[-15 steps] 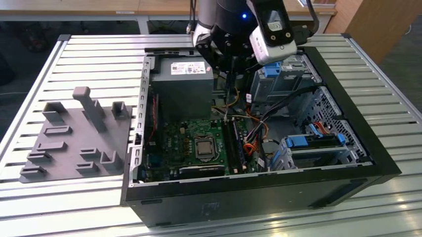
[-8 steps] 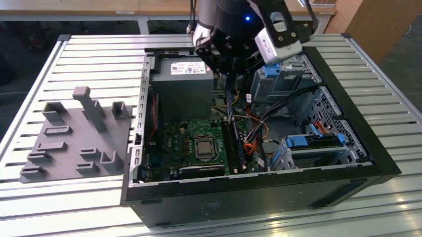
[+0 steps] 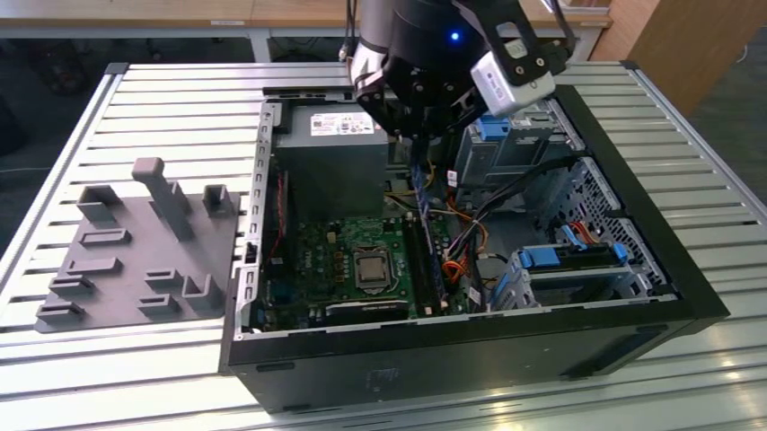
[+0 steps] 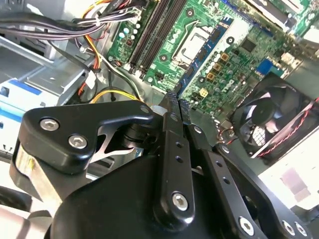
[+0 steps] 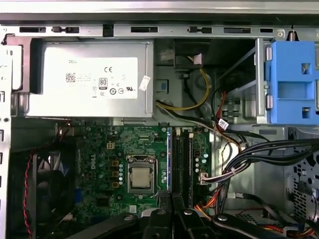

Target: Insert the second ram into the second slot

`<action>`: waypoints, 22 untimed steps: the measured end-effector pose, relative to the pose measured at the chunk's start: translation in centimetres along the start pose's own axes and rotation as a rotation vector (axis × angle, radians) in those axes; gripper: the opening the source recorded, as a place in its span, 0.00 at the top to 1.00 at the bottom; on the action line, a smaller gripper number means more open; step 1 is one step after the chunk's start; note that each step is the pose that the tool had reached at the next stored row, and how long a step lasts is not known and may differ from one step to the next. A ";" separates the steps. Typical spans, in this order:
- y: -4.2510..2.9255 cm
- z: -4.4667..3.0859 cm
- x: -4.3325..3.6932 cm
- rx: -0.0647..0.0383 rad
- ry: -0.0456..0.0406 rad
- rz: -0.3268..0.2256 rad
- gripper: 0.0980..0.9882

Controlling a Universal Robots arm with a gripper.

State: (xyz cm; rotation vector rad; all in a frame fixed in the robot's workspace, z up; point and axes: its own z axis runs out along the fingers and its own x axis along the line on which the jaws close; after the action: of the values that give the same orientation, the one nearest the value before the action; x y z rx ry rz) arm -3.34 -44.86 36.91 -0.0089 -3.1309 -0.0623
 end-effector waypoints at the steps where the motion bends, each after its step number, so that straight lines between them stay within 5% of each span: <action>1: 0.00 0.03 0.00 0.000 0.0004 -0.010 0.97; 9: -0.03 0.68 -0.01 0.001 0.0038 -0.121 0.97; 16: -0.08 1.83 -0.02 0.001 -0.0010 -0.049 0.97; 22: -0.09 2.18 -0.02 0.001 -0.0023 -0.049 0.97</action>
State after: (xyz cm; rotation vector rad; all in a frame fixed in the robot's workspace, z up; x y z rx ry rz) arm -3.34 -44.87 34.73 0.0680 -3.1335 -0.0615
